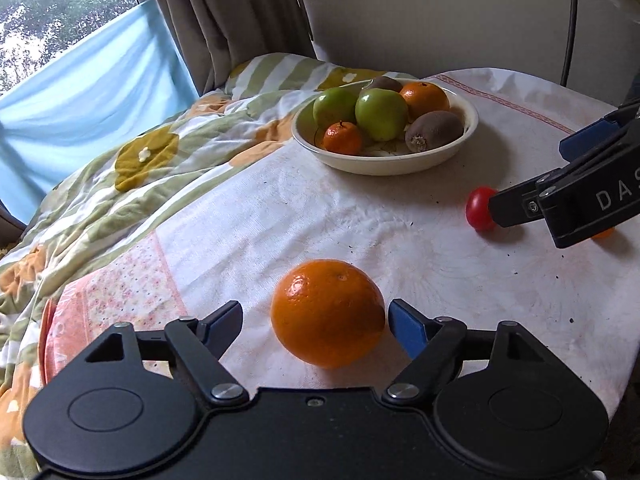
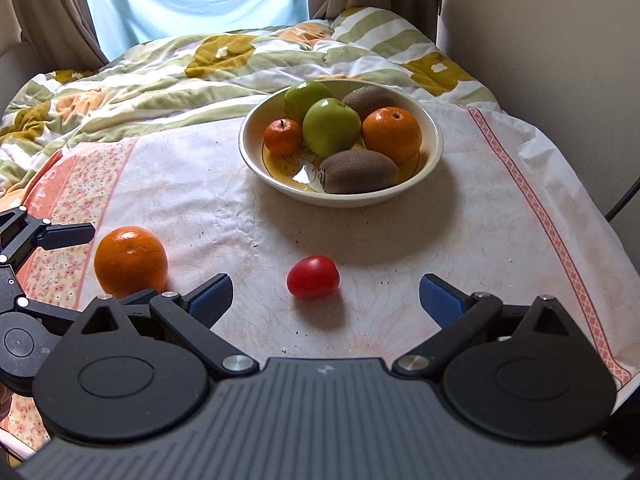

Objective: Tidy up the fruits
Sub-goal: 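Grasp the large orange with left gripper while right gripper grasps the red tomato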

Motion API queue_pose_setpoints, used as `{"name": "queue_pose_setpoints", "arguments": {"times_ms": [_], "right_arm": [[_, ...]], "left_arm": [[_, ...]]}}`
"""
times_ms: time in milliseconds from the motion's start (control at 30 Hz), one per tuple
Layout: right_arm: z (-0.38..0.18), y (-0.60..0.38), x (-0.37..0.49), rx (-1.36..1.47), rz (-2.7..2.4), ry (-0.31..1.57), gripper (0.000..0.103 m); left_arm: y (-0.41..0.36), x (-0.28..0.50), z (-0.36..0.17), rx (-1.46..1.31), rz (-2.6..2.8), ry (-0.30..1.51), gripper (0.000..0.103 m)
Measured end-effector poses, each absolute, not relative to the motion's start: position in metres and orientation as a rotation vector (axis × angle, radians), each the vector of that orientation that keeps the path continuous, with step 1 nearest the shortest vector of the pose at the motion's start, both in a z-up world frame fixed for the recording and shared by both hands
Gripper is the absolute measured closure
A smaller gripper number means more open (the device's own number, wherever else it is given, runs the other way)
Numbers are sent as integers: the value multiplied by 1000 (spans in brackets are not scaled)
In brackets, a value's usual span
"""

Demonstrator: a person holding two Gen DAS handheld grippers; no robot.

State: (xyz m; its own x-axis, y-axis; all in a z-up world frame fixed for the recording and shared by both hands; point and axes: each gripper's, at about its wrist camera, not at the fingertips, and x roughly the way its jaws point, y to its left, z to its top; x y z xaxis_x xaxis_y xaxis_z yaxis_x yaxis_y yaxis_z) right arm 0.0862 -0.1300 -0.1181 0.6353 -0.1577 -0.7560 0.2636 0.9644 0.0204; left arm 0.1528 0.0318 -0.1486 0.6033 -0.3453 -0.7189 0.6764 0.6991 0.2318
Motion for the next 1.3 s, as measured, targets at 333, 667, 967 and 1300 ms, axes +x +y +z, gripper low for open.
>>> {"name": "queue_pose_setpoints", "arguments": {"times_ms": [333,667,967,1300], "right_arm": [[-127,-131,93,149,-255,864,0],[-134,-131,97,150,-242,880,0],[-146,-133,104,115,-218,907,10],[-154,-135,116,93,-190,908,21]], "left_arm": [[27,160,-156,527,-663,717,35],[27,157,-156,524,-655,717,36],[36,152,-154,506,-632,737,36],[47,151,-153,452,-577,772,36]]}}
